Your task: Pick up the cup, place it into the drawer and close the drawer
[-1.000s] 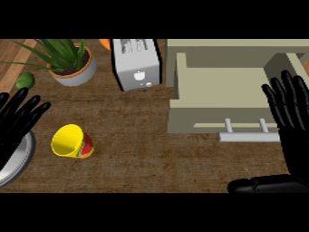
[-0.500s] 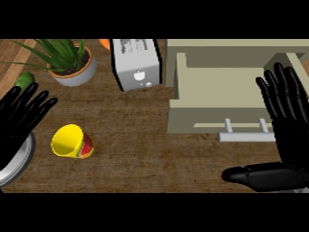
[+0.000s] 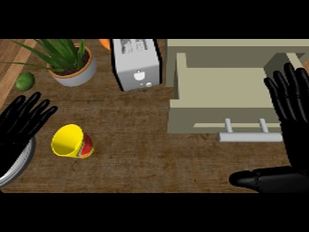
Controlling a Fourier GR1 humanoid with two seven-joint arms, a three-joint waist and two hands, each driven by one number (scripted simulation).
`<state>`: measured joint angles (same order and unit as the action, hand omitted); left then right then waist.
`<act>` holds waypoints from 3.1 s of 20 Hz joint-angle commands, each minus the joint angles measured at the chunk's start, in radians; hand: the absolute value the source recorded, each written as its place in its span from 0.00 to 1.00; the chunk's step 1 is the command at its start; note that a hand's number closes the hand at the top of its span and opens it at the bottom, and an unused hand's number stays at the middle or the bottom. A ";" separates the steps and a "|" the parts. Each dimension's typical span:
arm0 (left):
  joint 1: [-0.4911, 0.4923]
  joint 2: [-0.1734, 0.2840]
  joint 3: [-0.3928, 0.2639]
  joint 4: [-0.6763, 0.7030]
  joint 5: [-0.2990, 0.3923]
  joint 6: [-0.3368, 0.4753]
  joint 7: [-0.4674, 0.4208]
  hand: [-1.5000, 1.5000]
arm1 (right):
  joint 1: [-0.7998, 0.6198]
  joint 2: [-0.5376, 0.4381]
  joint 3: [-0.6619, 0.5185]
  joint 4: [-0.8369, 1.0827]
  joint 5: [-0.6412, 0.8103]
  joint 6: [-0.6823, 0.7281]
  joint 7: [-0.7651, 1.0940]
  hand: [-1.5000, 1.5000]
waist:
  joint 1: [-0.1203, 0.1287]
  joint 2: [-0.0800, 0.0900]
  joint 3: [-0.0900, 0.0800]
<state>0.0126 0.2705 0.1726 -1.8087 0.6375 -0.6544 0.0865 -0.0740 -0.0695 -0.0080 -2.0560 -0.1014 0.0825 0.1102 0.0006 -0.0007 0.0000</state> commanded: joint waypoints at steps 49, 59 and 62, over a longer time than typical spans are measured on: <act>-0.354 0.095 -0.018 1.274 -0.714 -0.017 -0.984 0.00 | -0.061 -0.019 -0.025 -0.019 -0.047 0.033 0.068 0.00 | -0.014 0.005 -0.002; -0.423 0.084 -0.043 1.357 -0.690 -0.034 -0.988 0.00 | -0.051 -0.014 -0.014 -0.062 -0.061 0.032 0.095 0.00 | -0.025 0.006 -0.003; -0.394 0.055 -0.065 1.357 -0.691 -0.036 -1.016 0.00 | -0.065 0.002 -0.009 -0.009 -0.043 0.024 0.060 0.00 | -0.014 0.007 -0.002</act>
<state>-0.4028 0.3570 0.1349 -0.5010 -0.0550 -0.5267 -0.8319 -0.1212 -0.0693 -0.0169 -2.0772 -0.1373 0.1060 0.1678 -0.0174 0.0004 0.0062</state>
